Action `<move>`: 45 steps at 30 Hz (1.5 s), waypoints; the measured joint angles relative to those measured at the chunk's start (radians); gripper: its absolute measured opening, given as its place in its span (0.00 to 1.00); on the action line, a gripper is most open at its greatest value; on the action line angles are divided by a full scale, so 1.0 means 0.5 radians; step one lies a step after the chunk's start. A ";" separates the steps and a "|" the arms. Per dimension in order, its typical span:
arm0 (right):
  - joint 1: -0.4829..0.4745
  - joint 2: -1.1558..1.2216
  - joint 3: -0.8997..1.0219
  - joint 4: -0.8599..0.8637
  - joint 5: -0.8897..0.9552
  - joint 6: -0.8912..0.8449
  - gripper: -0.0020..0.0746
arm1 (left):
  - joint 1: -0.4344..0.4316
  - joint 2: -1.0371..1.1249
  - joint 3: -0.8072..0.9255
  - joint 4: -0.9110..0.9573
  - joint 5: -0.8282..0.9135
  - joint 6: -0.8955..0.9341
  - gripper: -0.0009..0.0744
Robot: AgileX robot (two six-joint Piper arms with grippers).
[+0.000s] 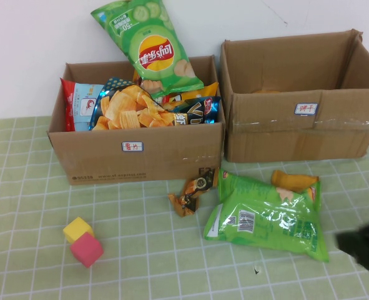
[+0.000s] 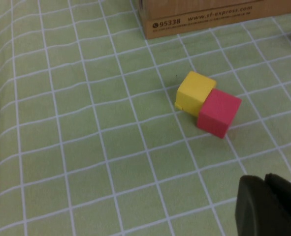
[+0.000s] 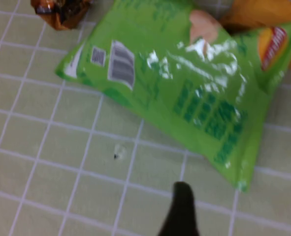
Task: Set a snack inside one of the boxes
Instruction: Pick up the potato chip
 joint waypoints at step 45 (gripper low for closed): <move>0.225 1.578 -1.800 -0.165 1.058 -0.539 0.41 | 0.000 0.005 0.114 -0.113 -0.191 0.014 0.01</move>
